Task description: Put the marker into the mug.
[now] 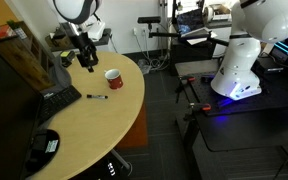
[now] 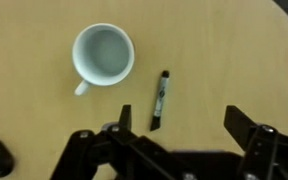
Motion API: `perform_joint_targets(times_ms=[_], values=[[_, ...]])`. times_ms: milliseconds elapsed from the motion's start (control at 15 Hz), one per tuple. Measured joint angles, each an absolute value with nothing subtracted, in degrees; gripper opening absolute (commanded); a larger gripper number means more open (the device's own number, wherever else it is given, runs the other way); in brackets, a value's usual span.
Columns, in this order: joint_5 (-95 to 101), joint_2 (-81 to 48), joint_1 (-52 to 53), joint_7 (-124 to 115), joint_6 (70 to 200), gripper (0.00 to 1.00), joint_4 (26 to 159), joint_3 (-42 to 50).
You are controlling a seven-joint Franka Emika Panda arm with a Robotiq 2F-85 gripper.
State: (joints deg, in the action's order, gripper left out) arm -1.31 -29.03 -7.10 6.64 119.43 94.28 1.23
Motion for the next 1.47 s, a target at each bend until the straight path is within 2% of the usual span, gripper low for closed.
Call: perform_joint_targets(times_ms=[200,667,1067,1267,1467], values=[[-1.37,-33.26,-4.82,4.54,119.4,1.0,94.54,0.25],[-1.53,-43.71,-5.27,1.57,133.11,1.0,90.61,1.45],[-2.09,-51.06,-5.67,-2.89,133.96,1.0,81.95,1.58],[-2.48,-54.71,-5.69,-5.95,132.75,0.93,76.82,1.92],[-2.49,-57.96,-5.76,-7.26,130.24,0.79,72.24,2.6]])
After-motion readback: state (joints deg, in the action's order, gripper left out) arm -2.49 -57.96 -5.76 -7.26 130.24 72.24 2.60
